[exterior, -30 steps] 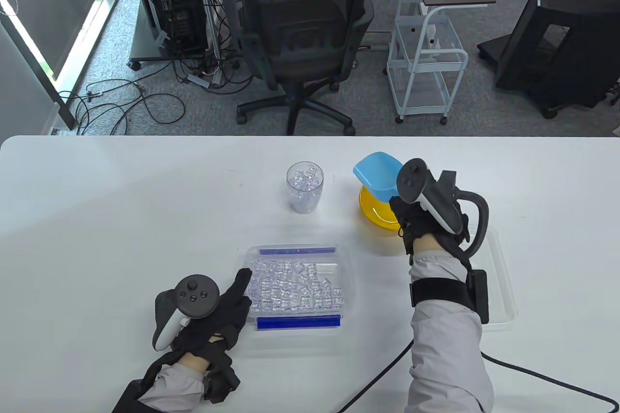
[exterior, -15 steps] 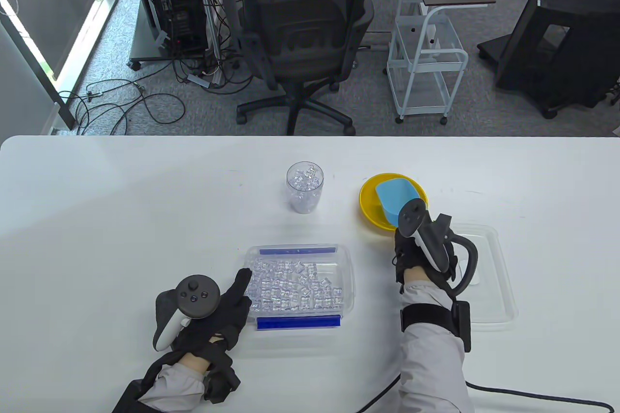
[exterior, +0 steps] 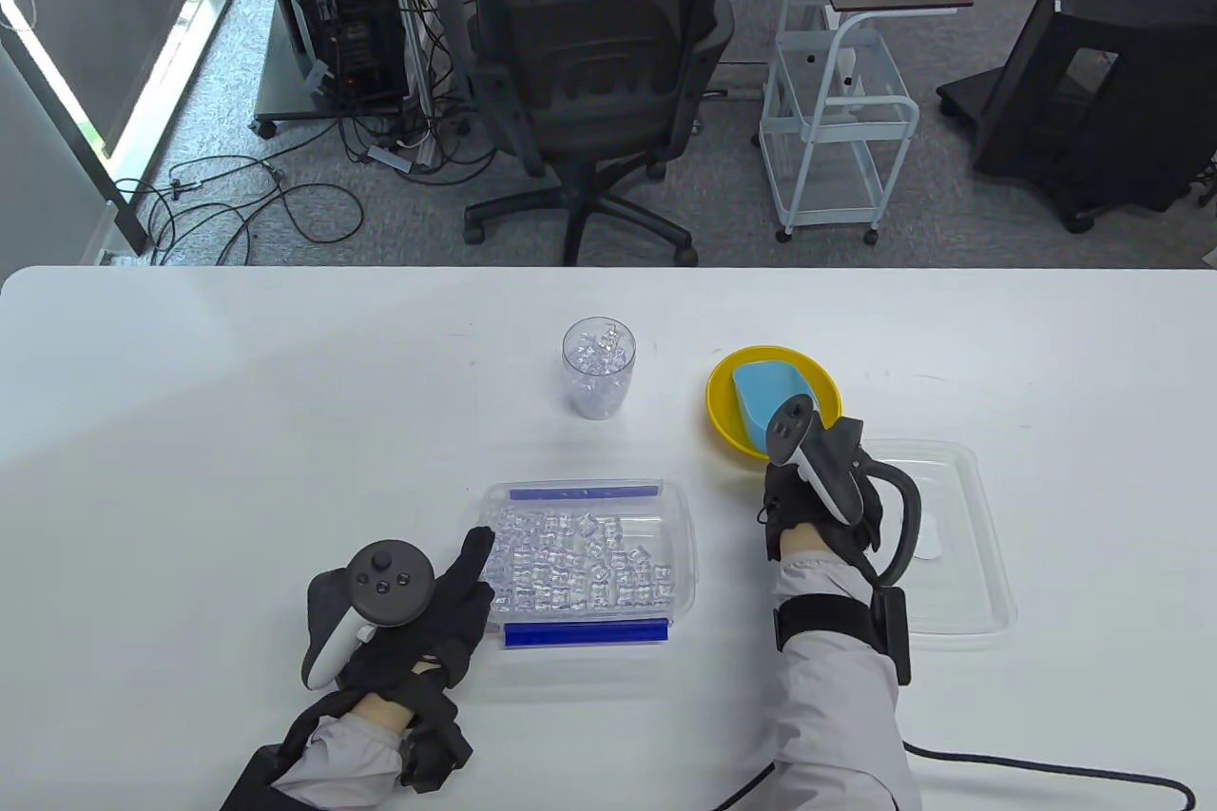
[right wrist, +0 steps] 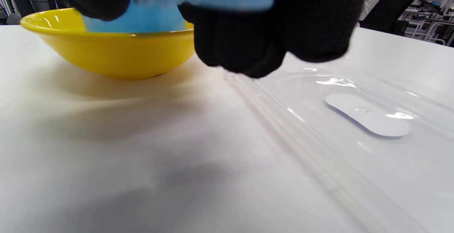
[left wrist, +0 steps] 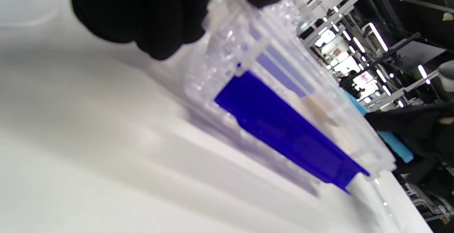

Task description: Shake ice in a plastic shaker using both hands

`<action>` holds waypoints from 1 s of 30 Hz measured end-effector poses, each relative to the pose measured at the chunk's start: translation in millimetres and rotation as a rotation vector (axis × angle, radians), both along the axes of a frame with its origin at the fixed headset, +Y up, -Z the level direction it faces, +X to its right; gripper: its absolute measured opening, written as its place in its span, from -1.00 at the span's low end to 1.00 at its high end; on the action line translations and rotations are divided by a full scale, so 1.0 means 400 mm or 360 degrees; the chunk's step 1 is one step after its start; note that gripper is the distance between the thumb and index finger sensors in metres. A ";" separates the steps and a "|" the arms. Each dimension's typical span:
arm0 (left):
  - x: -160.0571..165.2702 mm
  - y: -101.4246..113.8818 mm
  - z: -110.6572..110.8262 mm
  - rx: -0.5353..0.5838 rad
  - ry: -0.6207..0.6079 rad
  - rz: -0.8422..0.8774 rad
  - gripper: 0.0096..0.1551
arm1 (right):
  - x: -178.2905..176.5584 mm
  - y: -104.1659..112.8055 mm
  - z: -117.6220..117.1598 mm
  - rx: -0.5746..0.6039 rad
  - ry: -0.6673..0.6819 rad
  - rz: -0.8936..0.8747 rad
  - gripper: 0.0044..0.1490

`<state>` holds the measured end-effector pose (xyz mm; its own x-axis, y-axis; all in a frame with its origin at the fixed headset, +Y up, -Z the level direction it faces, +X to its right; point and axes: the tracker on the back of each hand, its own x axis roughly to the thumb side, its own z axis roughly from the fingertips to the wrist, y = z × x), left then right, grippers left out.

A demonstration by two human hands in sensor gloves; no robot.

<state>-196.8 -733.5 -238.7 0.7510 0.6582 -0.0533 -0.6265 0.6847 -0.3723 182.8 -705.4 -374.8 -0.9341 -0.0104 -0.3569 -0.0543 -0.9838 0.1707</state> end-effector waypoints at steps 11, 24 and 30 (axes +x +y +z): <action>0.007 0.006 0.002 0.0023 0.0008 -0.0064 -0.34 | 0.009 0.086 0.049 0.0135 0.0158 -0.0181 -0.17; 0.060 0.119 0.008 0.0073 -0.0105 -0.0305 -0.25 | -0.078 0.164 0.159 0.0218 0.0607 -0.0236 -0.22; 0.083 0.209 -0.013 0.0036 -0.0166 -0.0368 -0.26 | -0.114 0.141 0.184 0.0084 0.0744 -0.0232 -0.22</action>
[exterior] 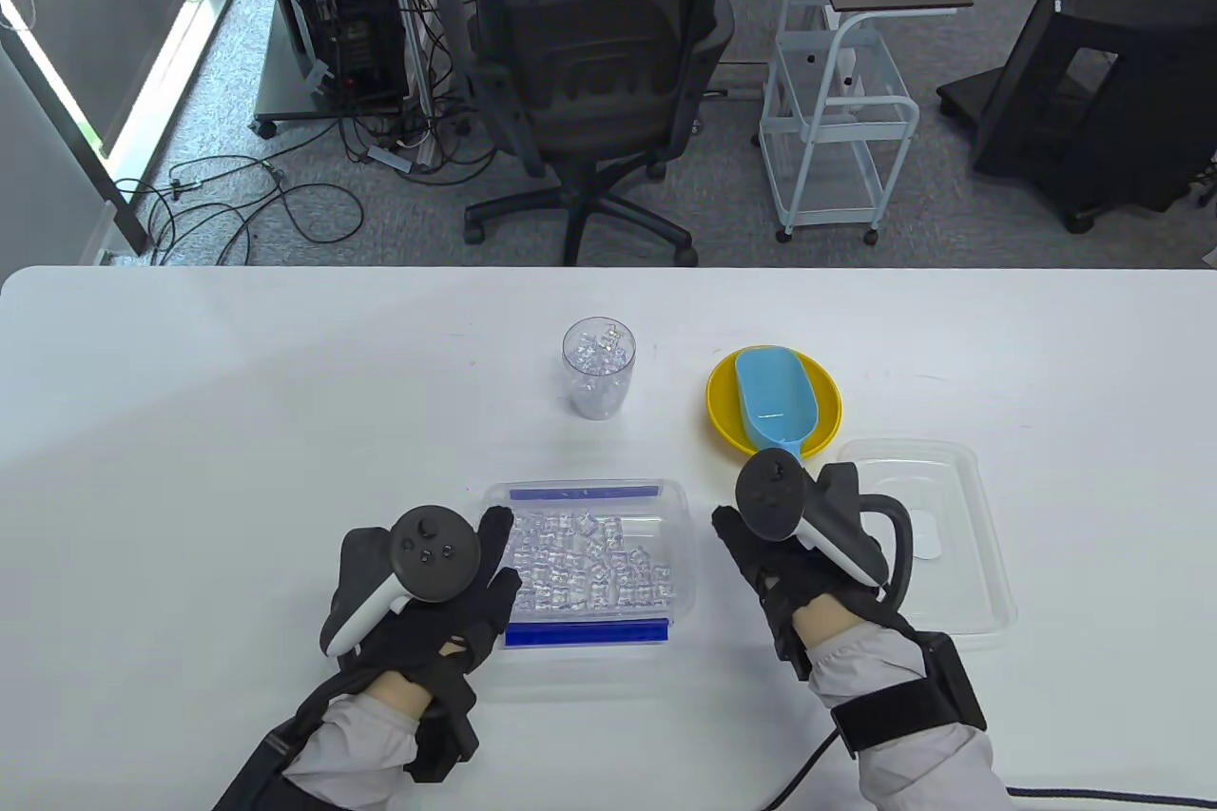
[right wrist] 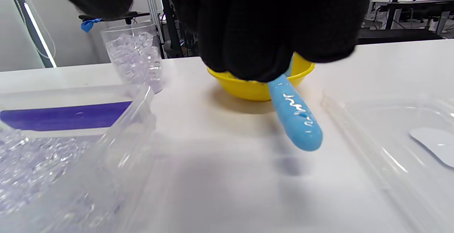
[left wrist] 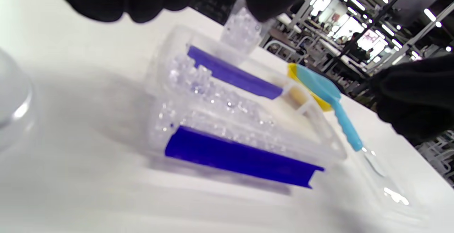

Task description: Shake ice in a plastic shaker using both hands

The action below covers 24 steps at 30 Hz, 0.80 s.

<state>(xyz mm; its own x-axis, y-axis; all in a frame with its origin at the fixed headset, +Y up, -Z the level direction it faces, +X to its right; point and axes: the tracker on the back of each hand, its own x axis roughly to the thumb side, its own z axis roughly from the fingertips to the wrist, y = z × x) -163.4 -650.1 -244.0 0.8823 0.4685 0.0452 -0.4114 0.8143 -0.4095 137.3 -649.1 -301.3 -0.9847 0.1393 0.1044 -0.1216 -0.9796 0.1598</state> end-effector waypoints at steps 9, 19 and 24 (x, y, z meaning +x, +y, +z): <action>0.030 0.033 -0.115 -0.0110 0.0029 -0.0284 -0.30 | -0.045 -0.083 0.012 -0.0293 0.0095 -0.0023 -0.19; 0.055 -0.097 -0.247 -0.0213 0.0057 -0.0460 -0.36 | -0.053 -0.195 0.019 -0.0764 -0.0080 -0.0447 -0.14; 0.044 -0.125 -0.276 -0.0169 0.0098 -0.0567 -0.44 | -0.037 -0.213 0.025 -0.0839 -0.0234 -0.0726 -0.14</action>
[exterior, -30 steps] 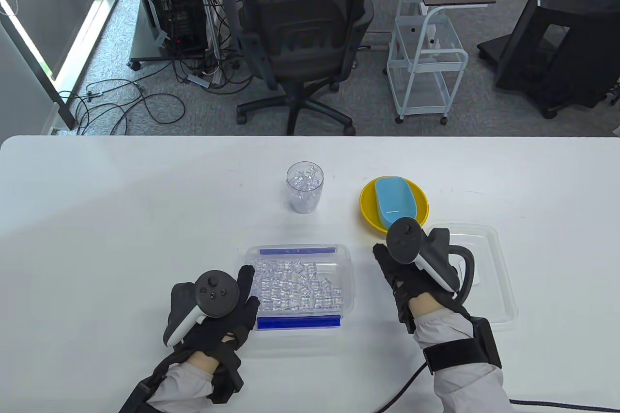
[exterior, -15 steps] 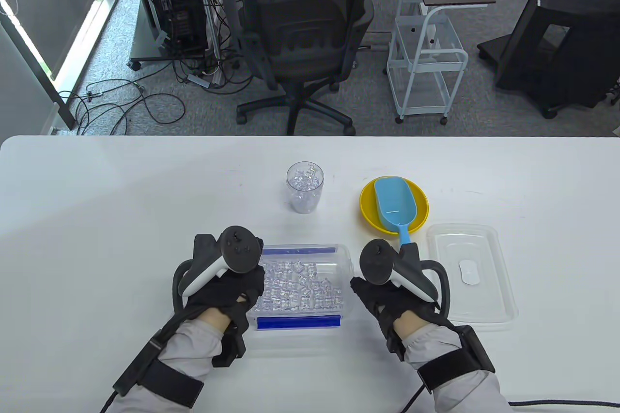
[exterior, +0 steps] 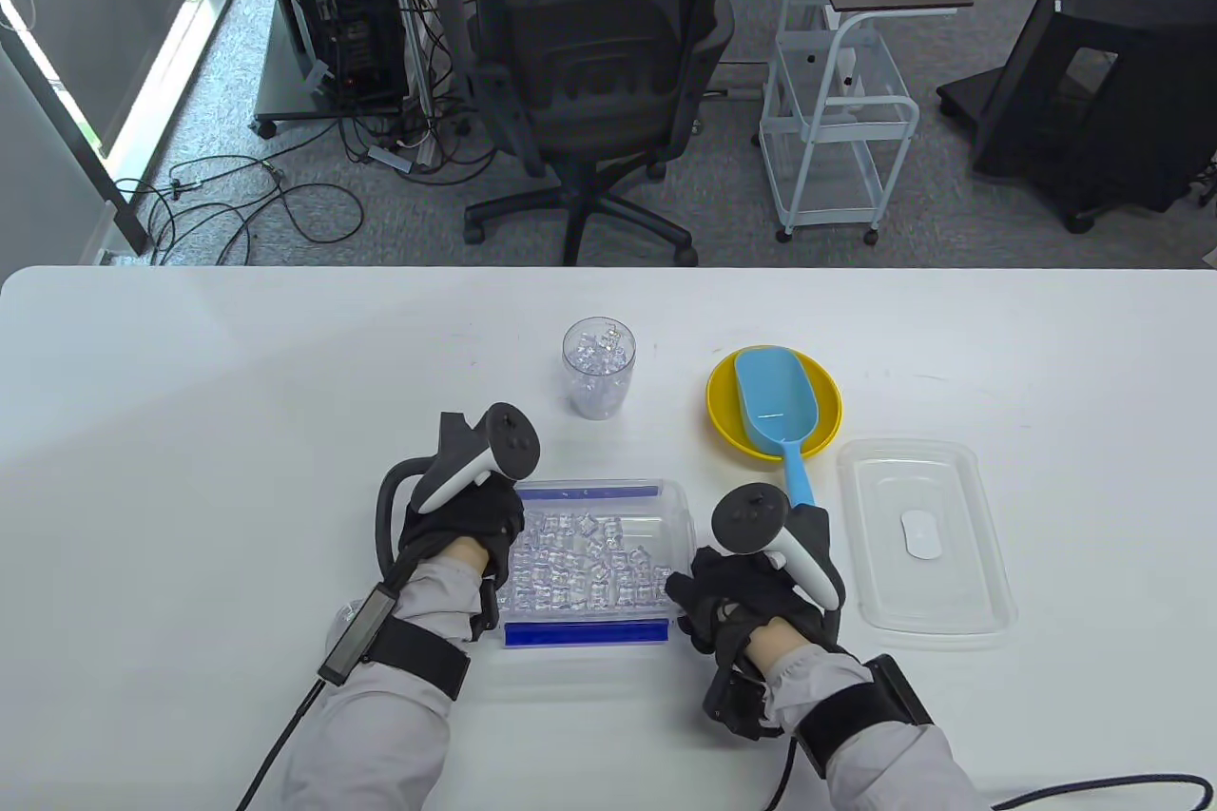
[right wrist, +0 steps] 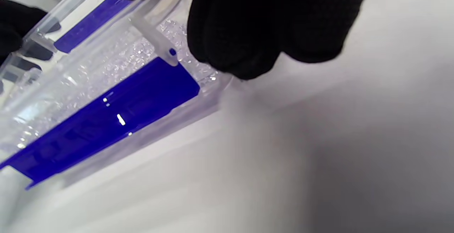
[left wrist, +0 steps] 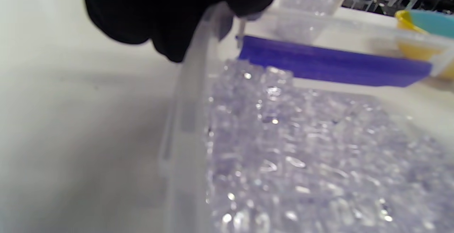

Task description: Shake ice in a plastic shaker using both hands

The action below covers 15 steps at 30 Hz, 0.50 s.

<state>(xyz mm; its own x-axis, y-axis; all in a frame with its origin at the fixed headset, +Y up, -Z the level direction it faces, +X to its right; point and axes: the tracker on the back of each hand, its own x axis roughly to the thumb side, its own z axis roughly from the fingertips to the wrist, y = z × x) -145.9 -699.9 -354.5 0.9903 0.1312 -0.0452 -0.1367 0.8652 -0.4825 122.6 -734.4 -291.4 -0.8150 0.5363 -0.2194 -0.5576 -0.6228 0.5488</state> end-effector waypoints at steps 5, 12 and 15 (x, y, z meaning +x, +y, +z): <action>-0.002 -0.006 -0.005 0.0047 -0.0001 0.0025 -0.49 | 0.017 -0.012 0.014 0.0029 -0.0188 -0.0143 -0.16; -0.022 0.048 0.028 0.0037 -0.0034 0.0098 -0.49 | 0.022 0.032 -0.003 0.0134 -0.0239 -0.0054 -0.20; -0.046 0.083 0.056 0.0001 -0.0033 0.0145 -0.48 | 0.032 0.072 -0.038 0.0198 -0.0312 -0.0094 -0.22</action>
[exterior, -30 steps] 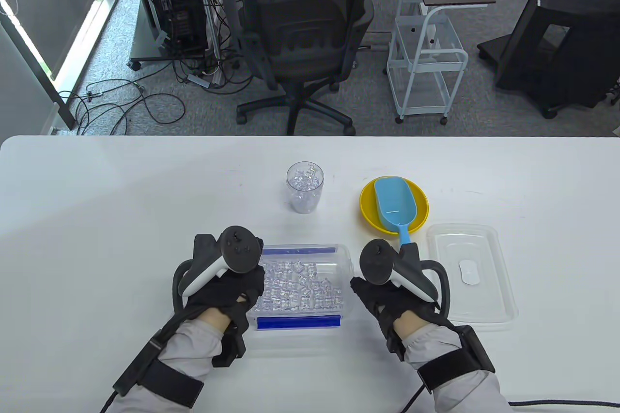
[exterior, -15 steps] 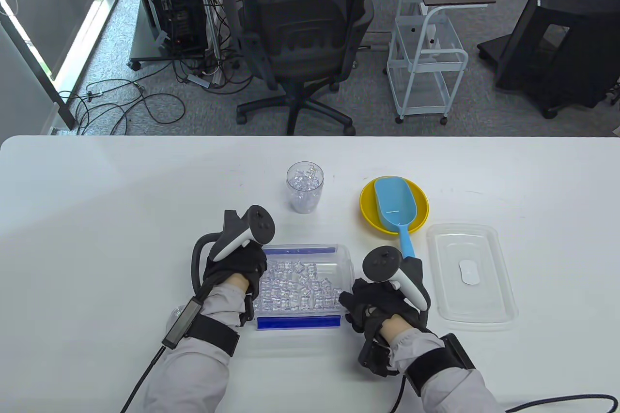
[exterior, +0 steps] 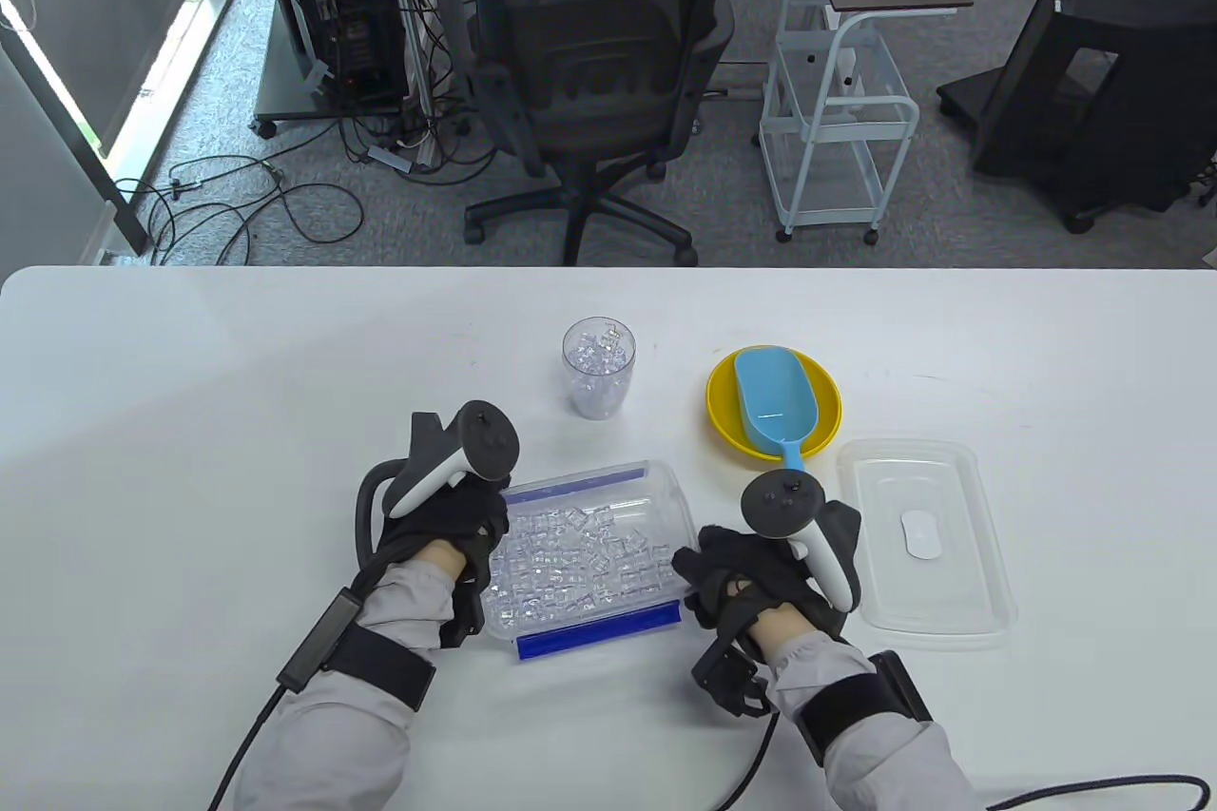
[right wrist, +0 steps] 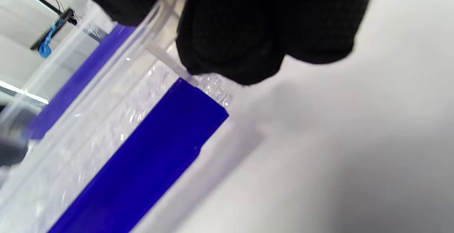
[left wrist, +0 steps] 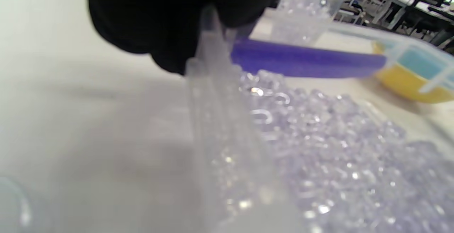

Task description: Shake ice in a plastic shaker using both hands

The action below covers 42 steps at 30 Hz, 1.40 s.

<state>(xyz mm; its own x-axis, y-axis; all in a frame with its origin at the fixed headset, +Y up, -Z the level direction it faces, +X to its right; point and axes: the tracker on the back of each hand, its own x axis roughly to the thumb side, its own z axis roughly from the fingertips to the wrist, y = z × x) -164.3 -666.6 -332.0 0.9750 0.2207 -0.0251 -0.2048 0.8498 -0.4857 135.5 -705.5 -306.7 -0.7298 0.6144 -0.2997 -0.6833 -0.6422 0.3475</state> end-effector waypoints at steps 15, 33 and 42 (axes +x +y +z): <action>-0.046 -0.047 0.194 -0.0478 -0.0071 0.0529 -0.18 | -0.100 0.019 -0.145 0.0259 -0.0018 -0.0105 -0.27; -0.052 -0.121 0.217 -0.0462 0.0057 0.0654 -0.19 | -0.141 -0.054 -0.142 0.0102 0.0274 -0.0478 -0.08; -0.056 -0.071 0.234 -0.0284 -0.0041 0.0500 -0.25 | -0.116 0.032 -0.114 0.0215 0.0260 -0.0458 -0.14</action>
